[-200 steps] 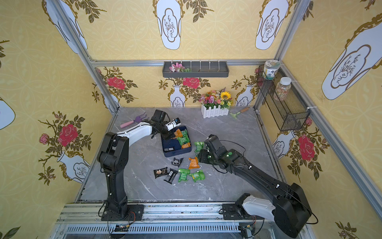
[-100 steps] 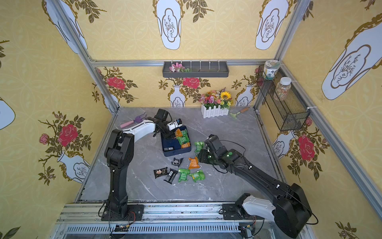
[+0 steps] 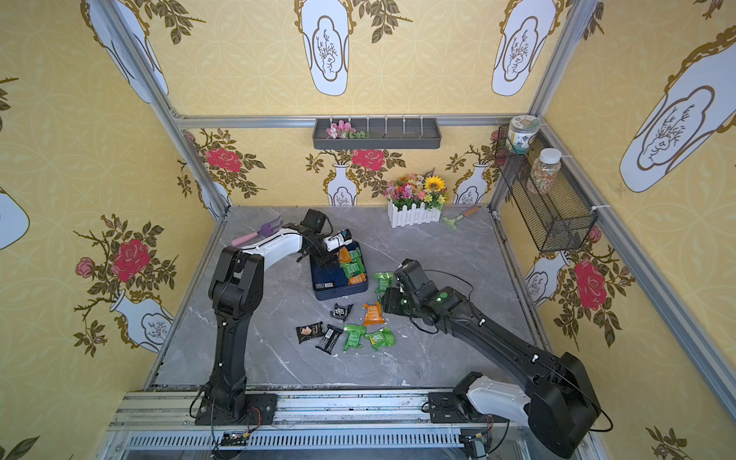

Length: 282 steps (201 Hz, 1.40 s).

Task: Take the cookies out of the storage box
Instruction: Pick up the cookie from the storage box.

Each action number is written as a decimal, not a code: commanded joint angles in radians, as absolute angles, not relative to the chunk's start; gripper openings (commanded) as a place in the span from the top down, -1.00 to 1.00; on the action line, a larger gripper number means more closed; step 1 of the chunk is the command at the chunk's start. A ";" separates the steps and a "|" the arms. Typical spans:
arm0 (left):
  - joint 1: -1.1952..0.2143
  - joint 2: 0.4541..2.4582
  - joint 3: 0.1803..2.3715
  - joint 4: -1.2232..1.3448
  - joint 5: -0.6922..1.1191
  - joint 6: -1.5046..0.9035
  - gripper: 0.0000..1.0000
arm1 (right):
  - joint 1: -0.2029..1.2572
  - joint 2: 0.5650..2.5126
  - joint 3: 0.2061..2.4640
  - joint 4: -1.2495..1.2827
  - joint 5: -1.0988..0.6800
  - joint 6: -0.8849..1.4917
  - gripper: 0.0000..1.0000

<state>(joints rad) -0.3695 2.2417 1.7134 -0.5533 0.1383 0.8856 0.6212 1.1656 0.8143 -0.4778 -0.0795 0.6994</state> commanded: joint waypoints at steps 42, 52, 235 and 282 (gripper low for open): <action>-0.368 2.287 1.741 -0.566 0.149 0.885 -0.02 | 0.620 1.164 0.821 -0.473 -0.071 0.687 -0.15; -0.368 2.289 1.743 -0.566 0.152 0.887 0.02 | 0.620 1.163 0.821 -0.475 -0.070 0.684 -0.16; -0.423 1.743 1.309 -0.228 0.156 0.352 0.96 | 0.594 1.172 0.811 -0.447 -0.080 0.684 -0.15; -0.548 1.509 1.016 -0.084 -0.045 -0.011 1.00 | 0.586 1.191 0.807 -0.437 -0.065 0.698 -0.14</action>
